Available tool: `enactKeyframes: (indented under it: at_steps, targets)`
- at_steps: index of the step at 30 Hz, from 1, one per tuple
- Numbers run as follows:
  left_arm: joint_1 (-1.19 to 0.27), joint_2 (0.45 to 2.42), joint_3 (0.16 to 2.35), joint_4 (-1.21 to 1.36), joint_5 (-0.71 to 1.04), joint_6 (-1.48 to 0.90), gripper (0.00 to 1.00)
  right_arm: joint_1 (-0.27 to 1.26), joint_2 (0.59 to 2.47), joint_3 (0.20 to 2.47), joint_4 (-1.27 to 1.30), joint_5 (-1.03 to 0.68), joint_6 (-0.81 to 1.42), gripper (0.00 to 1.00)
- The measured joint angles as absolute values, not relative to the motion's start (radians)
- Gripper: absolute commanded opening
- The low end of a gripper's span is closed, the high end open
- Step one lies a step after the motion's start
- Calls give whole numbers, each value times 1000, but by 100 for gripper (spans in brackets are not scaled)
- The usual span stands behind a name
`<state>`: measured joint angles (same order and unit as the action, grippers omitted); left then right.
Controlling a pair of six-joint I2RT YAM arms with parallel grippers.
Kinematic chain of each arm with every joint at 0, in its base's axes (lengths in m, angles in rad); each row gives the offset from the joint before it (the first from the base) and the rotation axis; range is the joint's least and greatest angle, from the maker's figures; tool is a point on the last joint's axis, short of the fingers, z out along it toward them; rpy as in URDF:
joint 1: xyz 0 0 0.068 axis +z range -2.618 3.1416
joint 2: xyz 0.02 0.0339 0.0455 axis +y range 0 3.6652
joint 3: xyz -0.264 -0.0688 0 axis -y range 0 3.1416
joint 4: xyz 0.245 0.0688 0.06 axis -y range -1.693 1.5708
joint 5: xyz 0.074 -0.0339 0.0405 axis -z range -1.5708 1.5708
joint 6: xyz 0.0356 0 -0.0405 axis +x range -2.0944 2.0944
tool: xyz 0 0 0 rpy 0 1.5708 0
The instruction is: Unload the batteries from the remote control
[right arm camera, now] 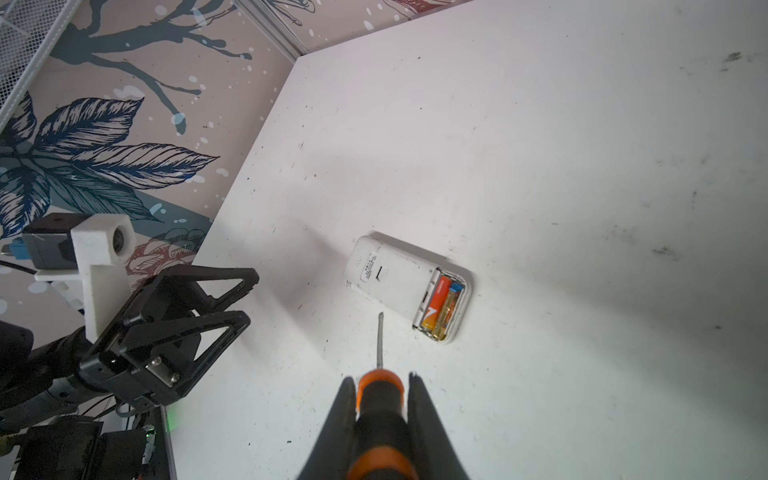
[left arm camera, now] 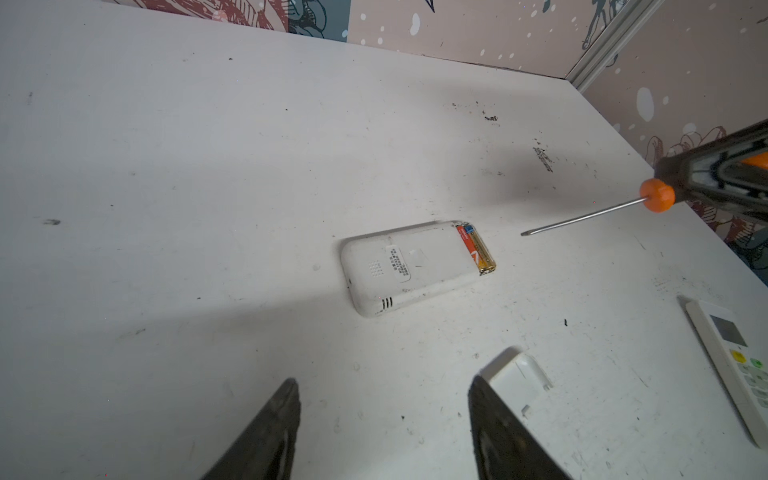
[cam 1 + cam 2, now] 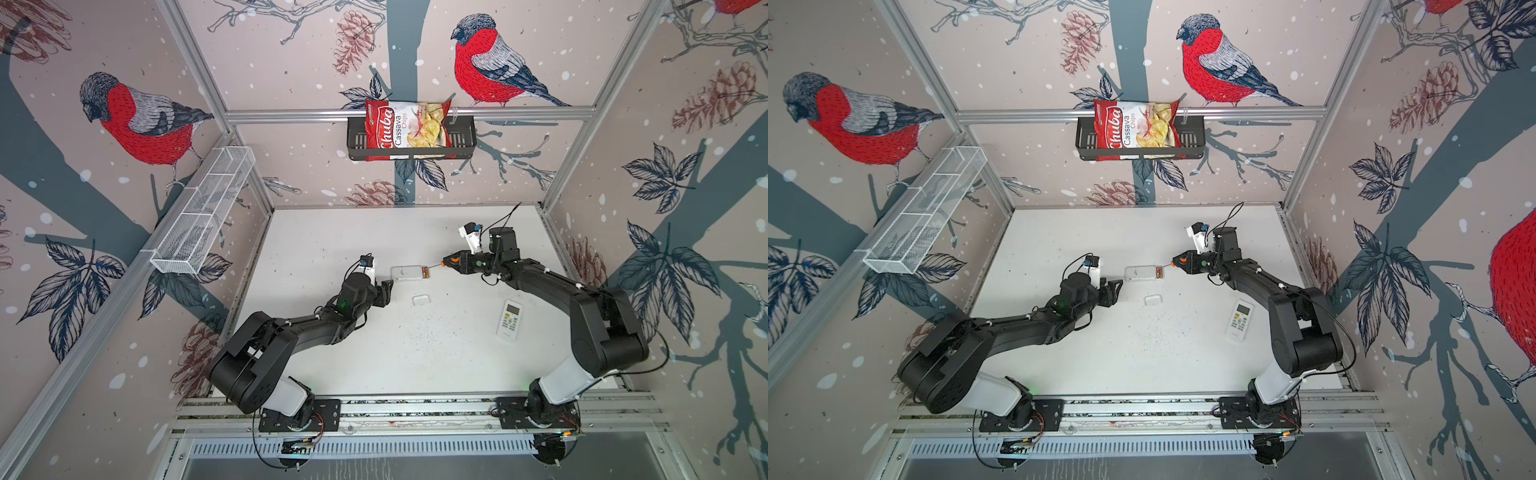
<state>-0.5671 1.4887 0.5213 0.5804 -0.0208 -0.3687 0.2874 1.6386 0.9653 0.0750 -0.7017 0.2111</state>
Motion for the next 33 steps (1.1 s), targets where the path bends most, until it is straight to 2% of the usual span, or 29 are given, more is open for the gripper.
enactKeyframes:
  at_steps: [9, 17, 33]
  targets:
    - [-444, 1590, 599, 578, 151, -418, 59, 288, 1670, 991, 43, -659, 76, 0]
    - [-429, 1708, 672, 563, 333, -440, 58, 302, 1682, 995, 1, -587, -24, 0]
    - [-428, 1760, 709, 530, 370, -437, 58, 331, 1705, 1004, -17, -551, -70, 0]
